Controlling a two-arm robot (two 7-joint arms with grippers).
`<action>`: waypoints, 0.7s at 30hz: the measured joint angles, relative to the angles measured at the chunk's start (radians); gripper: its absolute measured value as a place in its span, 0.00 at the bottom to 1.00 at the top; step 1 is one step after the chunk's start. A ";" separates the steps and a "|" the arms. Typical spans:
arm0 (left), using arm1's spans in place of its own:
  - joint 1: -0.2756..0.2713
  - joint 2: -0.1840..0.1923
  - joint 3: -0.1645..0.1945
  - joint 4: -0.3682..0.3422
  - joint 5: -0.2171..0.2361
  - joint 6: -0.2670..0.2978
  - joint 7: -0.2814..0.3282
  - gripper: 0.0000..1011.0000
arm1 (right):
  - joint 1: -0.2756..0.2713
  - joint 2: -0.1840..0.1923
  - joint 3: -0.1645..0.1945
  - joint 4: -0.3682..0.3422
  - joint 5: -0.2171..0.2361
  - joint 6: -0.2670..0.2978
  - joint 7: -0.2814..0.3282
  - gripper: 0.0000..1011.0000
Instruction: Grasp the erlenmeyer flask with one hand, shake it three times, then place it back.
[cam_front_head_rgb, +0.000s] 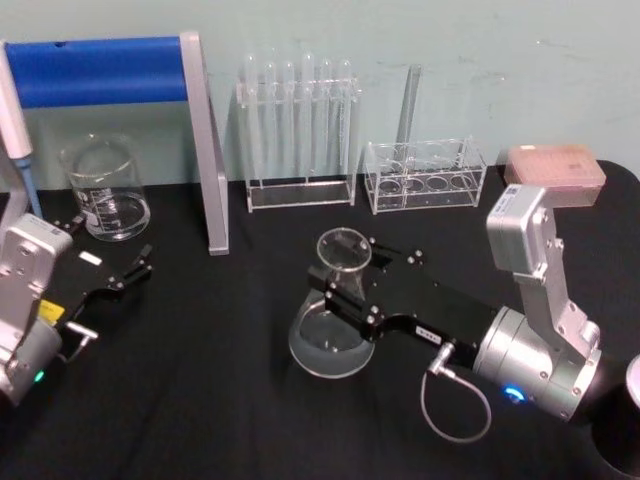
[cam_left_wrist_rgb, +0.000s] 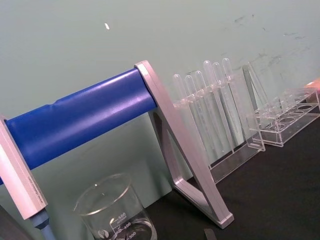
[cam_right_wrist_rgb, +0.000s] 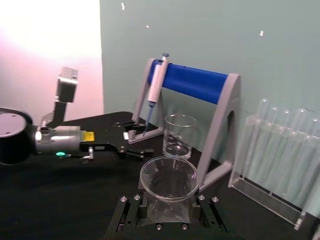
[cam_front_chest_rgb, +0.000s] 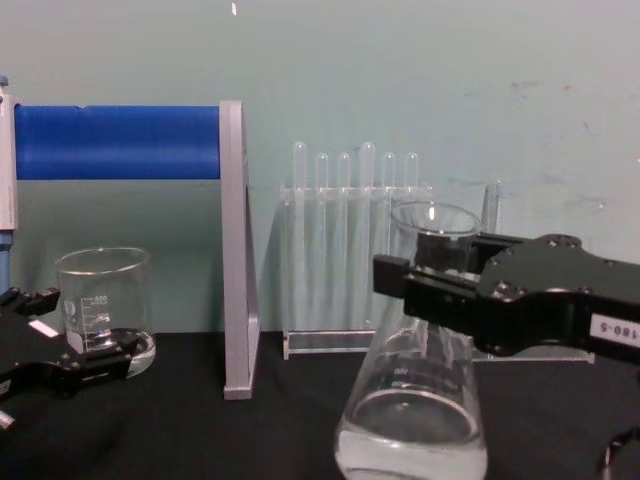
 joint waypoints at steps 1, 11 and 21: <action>0.000 0.000 0.000 0.000 0.000 0.000 0.000 0.99 | 0.001 0.000 0.000 0.002 0.000 0.000 -0.003 0.45; 0.000 0.000 0.000 0.000 0.000 0.000 0.000 0.99 | 0.045 -0.027 0.039 0.073 -0.015 0.002 -0.076 0.45; 0.000 0.000 0.000 0.000 0.000 0.000 0.000 0.99 | 0.086 -0.059 0.096 0.149 -0.043 0.002 -0.134 0.45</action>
